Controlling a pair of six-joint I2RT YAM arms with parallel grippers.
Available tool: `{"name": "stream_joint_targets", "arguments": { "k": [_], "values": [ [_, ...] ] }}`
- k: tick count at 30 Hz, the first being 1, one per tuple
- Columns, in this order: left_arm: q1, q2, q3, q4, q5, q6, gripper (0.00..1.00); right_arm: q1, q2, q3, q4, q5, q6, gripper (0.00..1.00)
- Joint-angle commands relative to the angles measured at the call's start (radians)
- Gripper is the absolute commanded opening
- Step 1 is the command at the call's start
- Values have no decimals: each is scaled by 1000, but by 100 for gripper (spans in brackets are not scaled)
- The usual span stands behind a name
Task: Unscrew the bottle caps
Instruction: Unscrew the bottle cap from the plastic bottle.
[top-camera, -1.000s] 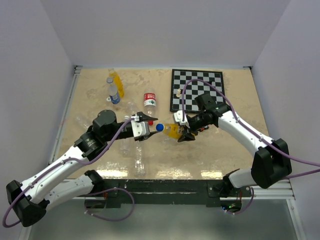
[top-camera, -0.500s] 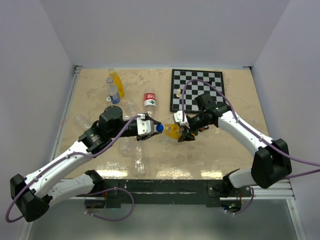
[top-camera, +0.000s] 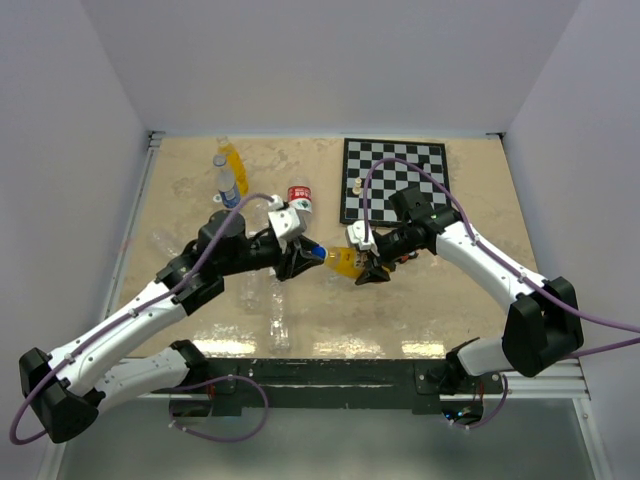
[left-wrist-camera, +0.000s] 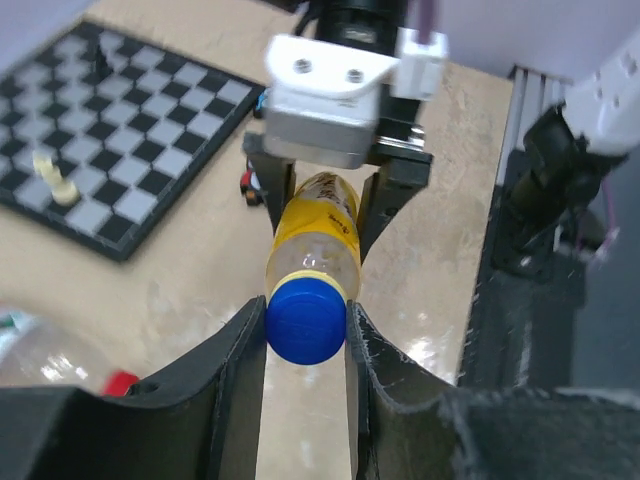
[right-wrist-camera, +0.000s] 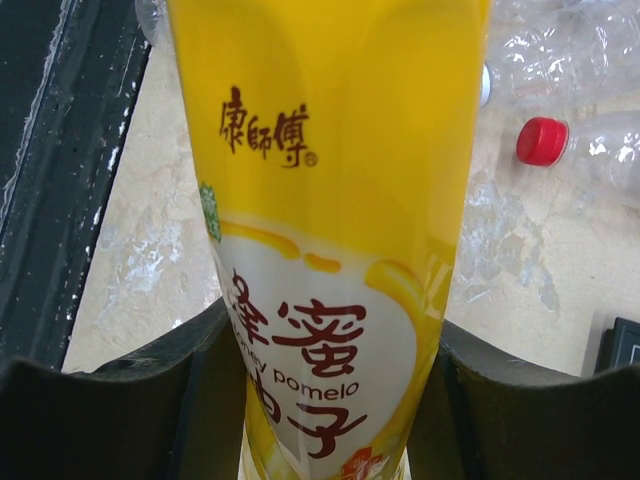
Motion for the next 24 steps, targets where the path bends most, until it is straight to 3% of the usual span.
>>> {"name": "stream_joint_targets", "arguments": {
  "k": [1, 2, 4, 7, 24],
  "values": [
    [2, -12, 64, -22, -274, -722, 0, -5, -5, 45, 19, -45, -18, 0],
    [2, -7, 76, -62, -300, -835, 0, -4, -3, 47, 18, -45, -18, 0],
    [2, -5, 116, -167, -394, -910, 0, -3, 2, 47, 16, -43, -20, 0],
    [2, -38, 101, -154, -468, -913, 0, -3, 2, 45, 21, -39, -17, 0],
    [2, -10, 90, -105, -457, -847, 0, -3, 5, 45, 22, -37, -12, 0]
  ]
}}
